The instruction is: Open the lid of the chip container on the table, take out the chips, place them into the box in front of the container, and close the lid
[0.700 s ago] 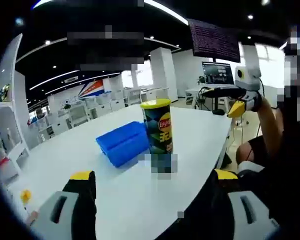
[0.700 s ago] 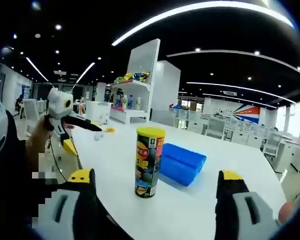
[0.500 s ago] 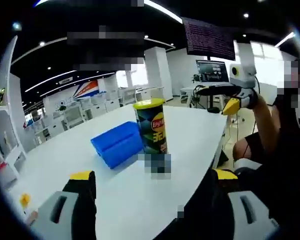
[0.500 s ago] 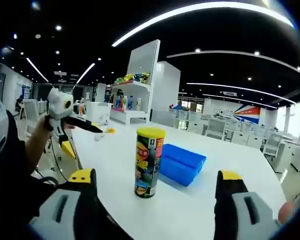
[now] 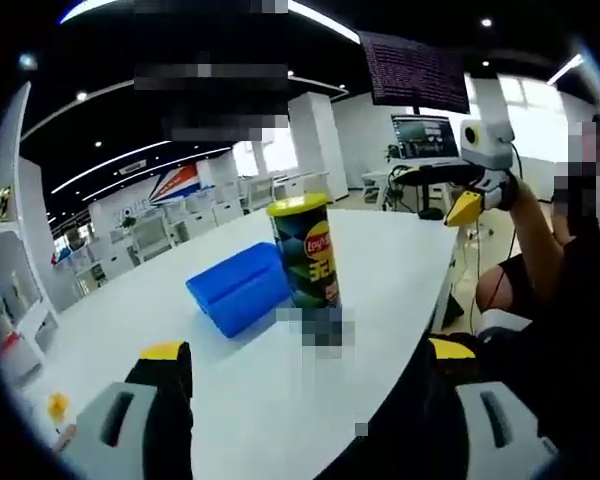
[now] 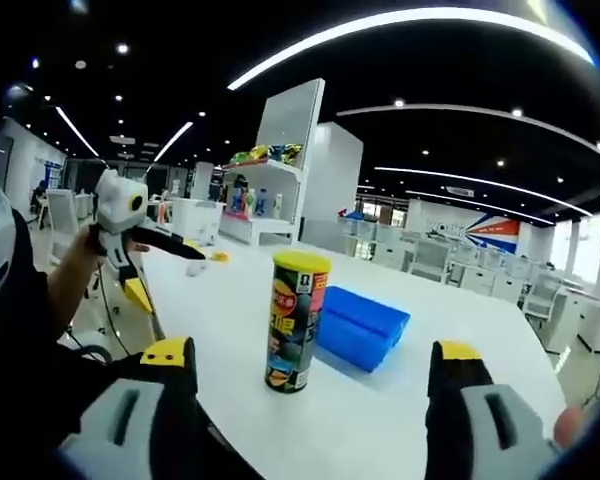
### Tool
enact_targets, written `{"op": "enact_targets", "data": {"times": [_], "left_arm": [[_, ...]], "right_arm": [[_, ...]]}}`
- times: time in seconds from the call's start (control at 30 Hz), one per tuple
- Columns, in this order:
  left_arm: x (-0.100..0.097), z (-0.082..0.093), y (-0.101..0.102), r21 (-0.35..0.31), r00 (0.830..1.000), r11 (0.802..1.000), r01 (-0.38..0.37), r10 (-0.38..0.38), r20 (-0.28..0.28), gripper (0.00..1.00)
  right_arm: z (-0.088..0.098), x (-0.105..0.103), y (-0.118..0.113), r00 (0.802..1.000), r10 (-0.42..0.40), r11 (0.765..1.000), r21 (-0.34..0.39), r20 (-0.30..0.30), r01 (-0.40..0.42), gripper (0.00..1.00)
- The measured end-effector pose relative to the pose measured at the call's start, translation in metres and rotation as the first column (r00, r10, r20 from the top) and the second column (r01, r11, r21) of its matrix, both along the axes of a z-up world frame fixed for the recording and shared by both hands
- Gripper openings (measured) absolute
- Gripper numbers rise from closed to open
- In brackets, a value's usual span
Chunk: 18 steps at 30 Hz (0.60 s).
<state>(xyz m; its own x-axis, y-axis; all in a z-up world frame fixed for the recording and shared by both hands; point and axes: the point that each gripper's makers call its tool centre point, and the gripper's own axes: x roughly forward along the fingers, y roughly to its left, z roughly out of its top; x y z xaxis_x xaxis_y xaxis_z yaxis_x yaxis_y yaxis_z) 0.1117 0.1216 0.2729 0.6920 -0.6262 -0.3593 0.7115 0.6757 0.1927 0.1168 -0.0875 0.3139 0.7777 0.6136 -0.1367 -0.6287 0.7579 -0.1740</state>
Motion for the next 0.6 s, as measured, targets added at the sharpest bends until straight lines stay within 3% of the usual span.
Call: {"op": "enact_targets", "data": {"times": [0.6], "left_arm": [[-0.0012, 0.0018, -0.0009, -0.007, 1.0, 1.0, 0.008, -0.008, 0.01, 0.94]], "right_arm": [[0.0015, 0.0002, -0.0002, 1.0, -0.008, 1.0, -0.02, 0.019, 0.009, 0.88]]}}
